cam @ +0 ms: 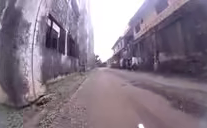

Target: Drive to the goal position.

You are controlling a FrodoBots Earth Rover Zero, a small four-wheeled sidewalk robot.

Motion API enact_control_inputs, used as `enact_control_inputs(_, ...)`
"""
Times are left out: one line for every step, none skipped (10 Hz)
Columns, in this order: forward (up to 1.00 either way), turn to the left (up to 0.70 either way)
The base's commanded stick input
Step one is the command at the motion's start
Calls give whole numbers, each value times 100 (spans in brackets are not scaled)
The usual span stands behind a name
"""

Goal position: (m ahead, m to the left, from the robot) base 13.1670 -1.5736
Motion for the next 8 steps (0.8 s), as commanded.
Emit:
enact_control_inputs(70,0)
enact_control_inputs(70,0)
enact_control_inputs(70,0)
enact_control_inputs(70,0)
enact_control_inputs(70,0)
enact_control_inputs(70,0)
enact_control_inputs(70,0)
enact_control_inputs(70,0)
